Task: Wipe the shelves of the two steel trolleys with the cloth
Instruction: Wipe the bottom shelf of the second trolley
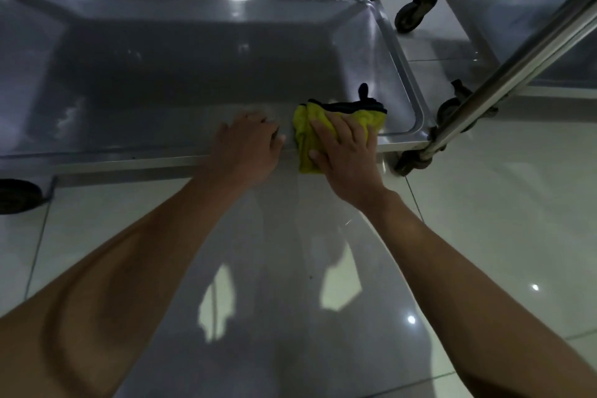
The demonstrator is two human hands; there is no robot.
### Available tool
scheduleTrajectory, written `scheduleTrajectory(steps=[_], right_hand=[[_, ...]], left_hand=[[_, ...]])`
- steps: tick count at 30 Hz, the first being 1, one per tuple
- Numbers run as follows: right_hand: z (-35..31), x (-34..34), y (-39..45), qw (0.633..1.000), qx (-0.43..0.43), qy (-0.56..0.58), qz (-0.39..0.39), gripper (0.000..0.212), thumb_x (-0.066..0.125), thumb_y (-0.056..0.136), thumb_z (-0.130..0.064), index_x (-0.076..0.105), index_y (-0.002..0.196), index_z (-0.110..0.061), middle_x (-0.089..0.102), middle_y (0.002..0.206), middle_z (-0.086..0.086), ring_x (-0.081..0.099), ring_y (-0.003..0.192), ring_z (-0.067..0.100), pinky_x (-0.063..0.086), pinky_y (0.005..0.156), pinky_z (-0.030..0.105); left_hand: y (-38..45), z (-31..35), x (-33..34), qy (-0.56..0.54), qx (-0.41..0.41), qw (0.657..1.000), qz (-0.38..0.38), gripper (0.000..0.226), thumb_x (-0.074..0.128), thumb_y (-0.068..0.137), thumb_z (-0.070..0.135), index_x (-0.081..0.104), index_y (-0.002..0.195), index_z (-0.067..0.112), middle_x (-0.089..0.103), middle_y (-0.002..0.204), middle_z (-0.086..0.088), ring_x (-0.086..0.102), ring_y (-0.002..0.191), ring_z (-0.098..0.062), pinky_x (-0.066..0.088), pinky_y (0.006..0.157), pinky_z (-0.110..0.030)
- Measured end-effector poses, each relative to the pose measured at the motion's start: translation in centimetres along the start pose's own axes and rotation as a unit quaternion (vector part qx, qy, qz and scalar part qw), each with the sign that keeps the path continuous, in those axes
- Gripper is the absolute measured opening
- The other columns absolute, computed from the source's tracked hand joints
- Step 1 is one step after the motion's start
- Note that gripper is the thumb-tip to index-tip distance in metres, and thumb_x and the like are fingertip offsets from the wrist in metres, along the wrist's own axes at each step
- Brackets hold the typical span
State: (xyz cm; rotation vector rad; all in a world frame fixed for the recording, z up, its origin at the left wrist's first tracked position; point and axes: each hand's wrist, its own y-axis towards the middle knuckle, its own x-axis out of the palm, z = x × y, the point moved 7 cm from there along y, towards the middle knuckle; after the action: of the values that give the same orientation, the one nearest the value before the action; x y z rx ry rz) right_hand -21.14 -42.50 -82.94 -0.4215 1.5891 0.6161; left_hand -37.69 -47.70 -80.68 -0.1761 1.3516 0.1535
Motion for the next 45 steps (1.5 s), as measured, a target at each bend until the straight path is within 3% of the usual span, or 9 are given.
scheduleTrajectory(steps=[4, 7, 12, 22, 25, 29, 35, 40, 45], right_hand=[[-5.2, 0.6, 0.3, 0.999, -0.035, -0.008, -0.005, 0.065, 0.051, 0.098, -0.045, 0.029, 0.157, -0.030, 0.033, 0.159, 0.002, 0.030, 0.144, 0.031, 0.018, 0.115, 0.059], [-8.5, 1.0, 0.7, 0.999, -0.037, -0.021, -0.005, 0.070, 0.059, 0.093, -0.038, 0.030, 0.156, -0.032, 0.033, 0.158, 0.001, 0.031, 0.144, 0.030, 0.019, 0.114, 0.060], [-12.7, 1.1, 0.3, 0.998, -0.018, -0.052, 0.002, 0.078, 0.069, 0.083, -0.020, 0.035, 0.152, -0.032, 0.037, 0.154, 0.002, 0.036, 0.139, 0.031, 0.024, 0.112, 0.062], [-31.2, -2.4, -2.2, 0.987, -0.145, 0.057, -0.042, 0.078, 0.057, 0.082, 0.002, 0.044, 0.149, -0.036, 0.048, 0.144, -0.004, 0.041, 0.133, 0.027, 0.029, 0.107, 0.051], [-33.8, -7.5, -6.4, 0.986, -0.121, 0.104, -0.044, 0.079, 0.057, 0.083, 0.001, 0.042, 0.150, -0.038, 0.052, 0.141, -0.002, 0.043, 0.133, 0.028, 0.037, 0.102, 0.050], [-33.9, -17.2, -11.7, 0.980, -0.073, 0.181, -0.037, 0.070, 0.062, 0.085, 0.002, 0.052, 0.144, -0.033, 0.060, 0.134, -0.003, 0.058, 0.115, 0.028, 0.046, 0.089, 0.045], [-33.7, -34.1, -16.7, 0.978, -0.032, 0.190, -0.082, 0.055, 0.048, 0.088, -0.018, 0.054, 0.141, -0.028, 0.055, 0.139, 0.003, 0.052, 0.117, 0.032, 0.042, 0.091, 0.050], [-32.8, -45.8, -18.3, 0.980, 0.008, 0.170, -0.100, 0.057, 0.056, 0.092, -0.008, 0.050, 0.145, -0.030, 0.049, 0.145, 0.001, 0.048, 0.124, 0.031, 0.039, 0.095, 0.048], [-31.1, -55.5, -17.9, 0.978, 0.043, 0.188, -0.078, 0.052, 0.056, 0.096, -0.013, 0.049, 0.144, -0.033, 0.052, 0.139, 0.000, 0.049, 0.118, 0.030, 0.040, 0.091, 0.047]], left_hand=[[-3.5, -4.1, -1.1, -0.014, -0.017, 0.999, 0.034, 0.022, 0.048, 0.098, 0.026, 0.065, 0.111, 0.022, 0.063, 0.116, -0.007, 0.056, 0.112, -0.031, 0.045, 0.089, -0.041], [-6.5, -8.2, -2.0, -0.012, -0.040, 0.998, 0.050, 0.032, 0.054, 0.095, 0.024, 0.064, 0.126, 0.024, 0.064, 0.123, -0.008, 0.059, 0.113, -0.033, 0.047, 0.092, -0.045], [-10.4, -13.4, -2.6, 0.005, -0.058, 0.997, 0.047, 0.036, 0.054, 0.092, 0.027, 0.064, 0.126, 0.025, 0.066, 0.124, -0.008, 0.060, 0.112, -0.035, 0.047, 0.092, -0.045], [-22.9, -19.4, -7.5, -0.018, -0.099, 0.995, -0.007, 0.036, 0.050, 0.096, 0.031, 0.060, 0.130, 0.023, 0.063, 0.124, -0.004, 0.057, 0.112, -0.029, 0.048, 0.090, -0.042], [-28.3, -20.9, -11.7, -0.044, -0.135, 0.990, -0.027, 0.040, 0.052, 0.097, 0.030, 0.058, 0.137, 0.024, 0.059, 0.138, -0.003, 0.054, 0.125, -0.027, 0.044, 0.101, -0.045], [-34.1, -20.3, -18.5, -0.052, -0.158, 0.983, -0.078, 0.039, 0.048, 0.100, 0.035, 0.057, 0.138, 0.029, 0.053, 0.145, 0.005, 0.046, 0.134, -0.018, 0.032, 0.112, -0.046], [-37.9, -14.2, -32.7, -0.056, -0.095, 0.988, -0.104, 0.041, 0.048, 0.100, 0.032, 0.056, 0.139, 0.024, 0.057, 0.141, -0.001, 0.050, 0.129, -0.024, 0.037, 0.107, -0.046], [-38.2, -8.7, -43.7, -0.020, -0.050, 0.991, -0.122, 0.041, 0.045, 0.100, 0.034, 0.054, 0.138, 0.024, 0.058, 0.137, -0.004, 0.052, 0.124, -0.028, 0.040, 0.102, -0.046], [-37.1, -4.8, -53.1, 0.002, -0.010, 0.993, -0.119, 0.035, 0.045, 0.098, 0.029, 0.058, 0.129, 0.020, 0.060, 0.127, -0.005, 0.052, 0.120, -0.029, 0.044, 0.095, -0.043]])
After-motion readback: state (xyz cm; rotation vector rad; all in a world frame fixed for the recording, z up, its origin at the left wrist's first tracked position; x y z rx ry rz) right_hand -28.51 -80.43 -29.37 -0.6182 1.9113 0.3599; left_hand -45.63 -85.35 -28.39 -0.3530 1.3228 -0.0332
